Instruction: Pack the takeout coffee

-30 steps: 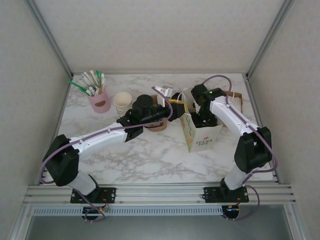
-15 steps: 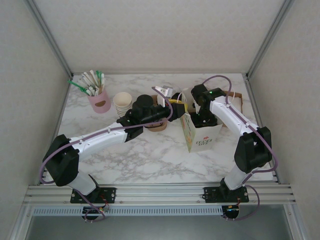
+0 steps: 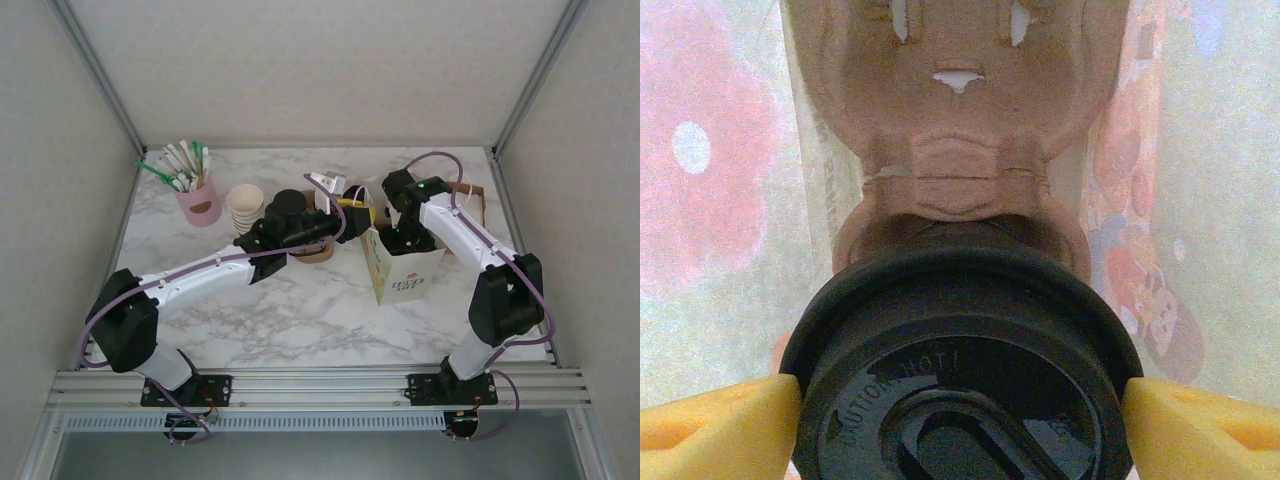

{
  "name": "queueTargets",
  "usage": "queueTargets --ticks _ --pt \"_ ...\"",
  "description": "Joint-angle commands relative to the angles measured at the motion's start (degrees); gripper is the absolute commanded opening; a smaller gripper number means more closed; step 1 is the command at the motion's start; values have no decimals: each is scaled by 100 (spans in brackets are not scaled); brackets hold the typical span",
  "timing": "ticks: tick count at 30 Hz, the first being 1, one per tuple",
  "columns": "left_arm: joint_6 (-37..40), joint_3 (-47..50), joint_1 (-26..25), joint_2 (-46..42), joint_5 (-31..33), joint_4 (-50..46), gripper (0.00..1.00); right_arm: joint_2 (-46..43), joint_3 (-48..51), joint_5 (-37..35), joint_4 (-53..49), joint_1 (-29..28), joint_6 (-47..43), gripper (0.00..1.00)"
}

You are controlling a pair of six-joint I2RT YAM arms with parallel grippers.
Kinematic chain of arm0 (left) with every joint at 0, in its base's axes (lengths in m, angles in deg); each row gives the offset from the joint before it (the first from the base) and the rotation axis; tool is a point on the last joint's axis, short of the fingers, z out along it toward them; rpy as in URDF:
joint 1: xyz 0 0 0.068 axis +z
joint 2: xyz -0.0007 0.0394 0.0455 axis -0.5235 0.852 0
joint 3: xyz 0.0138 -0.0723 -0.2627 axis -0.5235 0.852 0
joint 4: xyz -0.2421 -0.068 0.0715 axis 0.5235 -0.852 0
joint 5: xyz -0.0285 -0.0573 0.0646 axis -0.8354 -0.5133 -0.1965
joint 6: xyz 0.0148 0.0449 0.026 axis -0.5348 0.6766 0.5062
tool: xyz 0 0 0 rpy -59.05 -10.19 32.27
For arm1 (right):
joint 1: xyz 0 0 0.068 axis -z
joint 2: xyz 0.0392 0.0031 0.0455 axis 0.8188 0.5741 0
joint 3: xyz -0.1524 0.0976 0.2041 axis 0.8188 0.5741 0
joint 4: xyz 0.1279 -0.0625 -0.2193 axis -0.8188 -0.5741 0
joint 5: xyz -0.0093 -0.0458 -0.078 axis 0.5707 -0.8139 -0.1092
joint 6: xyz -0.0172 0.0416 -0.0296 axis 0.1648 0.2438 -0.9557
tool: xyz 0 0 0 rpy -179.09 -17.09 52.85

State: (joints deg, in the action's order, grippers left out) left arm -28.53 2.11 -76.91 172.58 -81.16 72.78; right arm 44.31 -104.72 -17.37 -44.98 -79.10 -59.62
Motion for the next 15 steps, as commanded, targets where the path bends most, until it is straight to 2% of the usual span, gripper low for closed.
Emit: queueTargets --ticks 1,15 --pt "3 -144 -62 82 65 127 53 -124 -28 44 -228 44 31 86" --pt "-6 -135 -79 107 100 118 54 -306 -125 44 -369 39 65 91"
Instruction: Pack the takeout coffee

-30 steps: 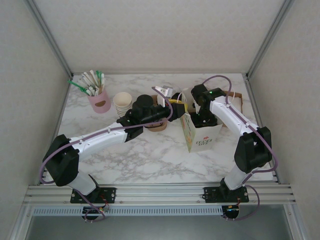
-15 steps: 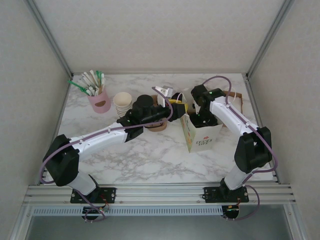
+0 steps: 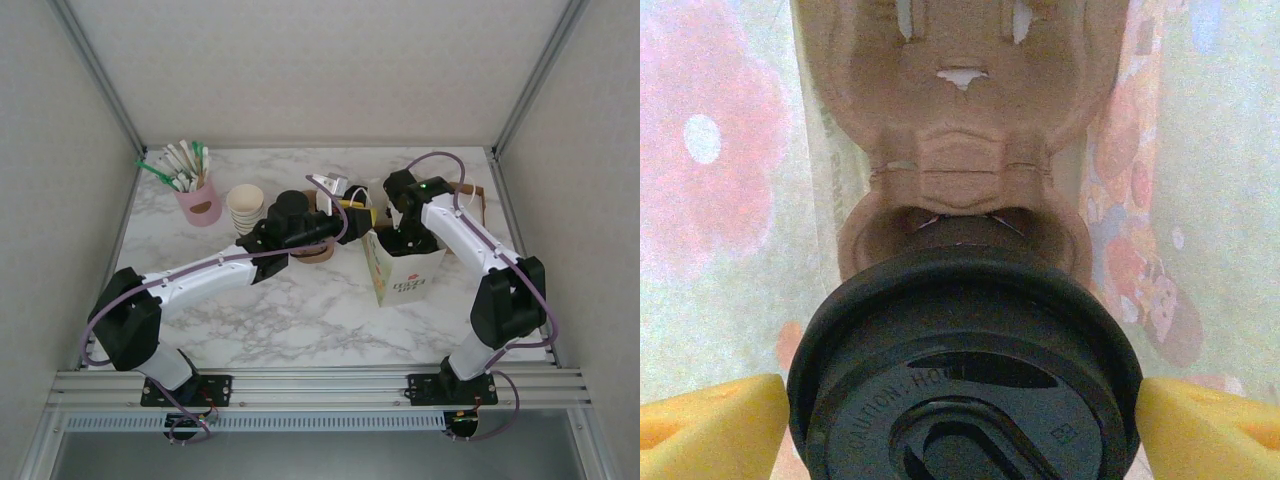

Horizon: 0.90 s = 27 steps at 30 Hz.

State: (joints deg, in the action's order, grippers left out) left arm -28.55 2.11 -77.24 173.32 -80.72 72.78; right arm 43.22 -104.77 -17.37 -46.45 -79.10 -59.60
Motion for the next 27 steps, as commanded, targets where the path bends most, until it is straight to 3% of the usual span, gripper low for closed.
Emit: queueTargets --ticks 1,19,27 --pt "-6 -136 -47 39 56 123 54 -217 -134 45 -238 43 64 91" --pt "-8 -144 -56 19 53 120 55 -384 -294 64 -377 37 117 94" --pt "30 -171 -51 -22 82 73 65 -463 -347 77 -431 36 126 94"
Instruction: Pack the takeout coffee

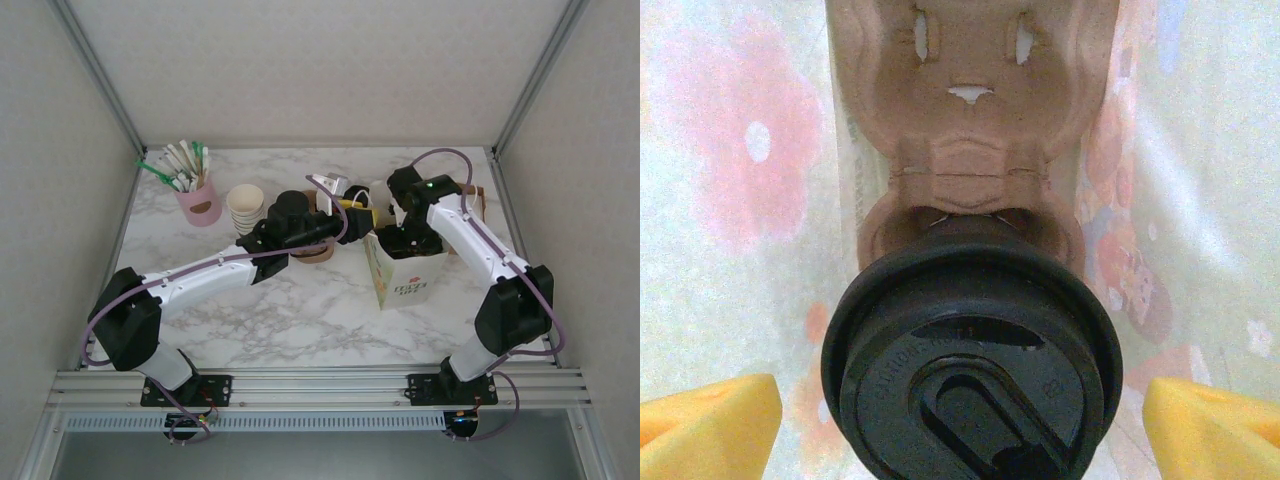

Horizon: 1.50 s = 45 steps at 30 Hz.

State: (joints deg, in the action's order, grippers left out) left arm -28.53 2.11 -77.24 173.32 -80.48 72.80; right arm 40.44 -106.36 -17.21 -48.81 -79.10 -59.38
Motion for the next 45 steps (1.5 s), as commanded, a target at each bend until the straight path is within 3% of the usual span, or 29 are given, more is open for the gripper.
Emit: queueTargets --ticks 1,9,33,45 --pt "25 -180 -56 -20 60 61 66 -188 -188 64 -196 34 104 94" --pt "77 -232 -56 -64 121 -23 75 -209 -188 71 -199 41 95 94" --pt "142 -285 -55 -89 185 -106 82 -381 -327 108 -309 24 104 95" --pt "174 -259 -56 -147 233 -115 91 -518 -415 130 -340 26 118 95"
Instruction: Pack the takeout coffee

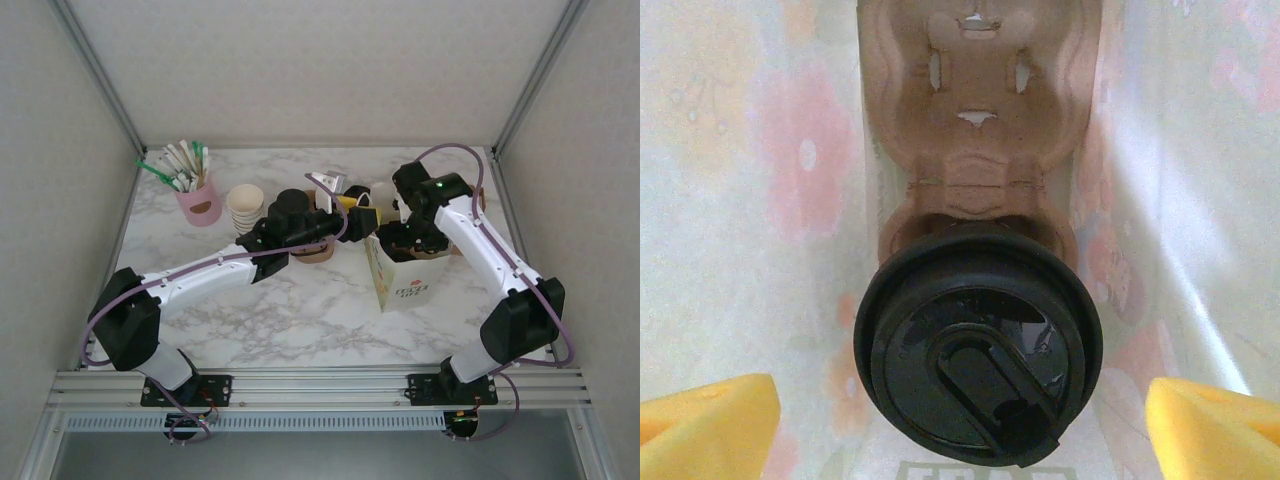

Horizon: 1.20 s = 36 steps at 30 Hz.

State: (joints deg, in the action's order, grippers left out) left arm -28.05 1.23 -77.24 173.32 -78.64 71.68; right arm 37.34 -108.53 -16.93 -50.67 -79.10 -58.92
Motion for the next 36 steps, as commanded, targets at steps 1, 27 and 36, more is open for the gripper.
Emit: queueTargets --ticks 1,27,36 --pt "130 -171 -55 -155 57 -4 92 -227 -204 115 -170 30 71 95" --pt "273 -32 -54 -440 292 -57 100 -837 -363 295 -51 30 126 95" --pt "317 148 -47 -644 356 90 100 -1208 -228 351 309 24 113 94"
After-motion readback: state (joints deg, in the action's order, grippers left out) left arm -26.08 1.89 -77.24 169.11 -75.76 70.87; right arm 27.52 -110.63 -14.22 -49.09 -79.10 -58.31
